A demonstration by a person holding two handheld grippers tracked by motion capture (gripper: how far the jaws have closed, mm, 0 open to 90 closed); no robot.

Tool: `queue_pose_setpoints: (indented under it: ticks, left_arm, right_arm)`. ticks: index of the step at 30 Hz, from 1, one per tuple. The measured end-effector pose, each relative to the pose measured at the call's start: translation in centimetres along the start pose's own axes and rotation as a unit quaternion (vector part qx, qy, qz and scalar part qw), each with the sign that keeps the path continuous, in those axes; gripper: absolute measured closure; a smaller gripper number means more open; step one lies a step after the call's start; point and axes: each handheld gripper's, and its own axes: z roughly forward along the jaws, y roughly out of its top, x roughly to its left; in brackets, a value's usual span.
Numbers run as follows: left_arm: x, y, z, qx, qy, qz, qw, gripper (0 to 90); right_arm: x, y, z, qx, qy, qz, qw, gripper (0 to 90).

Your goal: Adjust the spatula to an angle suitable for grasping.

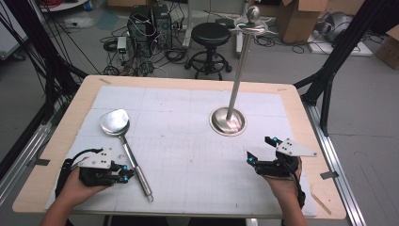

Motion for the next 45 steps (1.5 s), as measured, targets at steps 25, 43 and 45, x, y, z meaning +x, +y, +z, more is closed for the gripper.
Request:
queue_pose_setpoints:
  ticks: [25, 43, 45]
  left_arm:
    - [1.0, 2.6, 4.9, 0.065, -0.004, -0.011, 0.9978, 89.5]
    - [2.2, 6.4, 9.3, 0.067, 0.027, -0.021, 0.9972, 89.5]
    - [2.4, 6.8, 9.7, 0.066, 0.029, -0.023, 0.9971, 89.5]
  right_arm:
    - [0.8, -0.6, -1.0, 0.020, -0.006, -0.018, 0.9996, 8.5]
    - [0.0, -2.4, -4.9, 0.027, -0.040, 0.002, 0.9988, 8.5]
    - [-0.1, -2.6, -5.4, 0.028, -0.045, 0.004, 0.9986, 8.5]
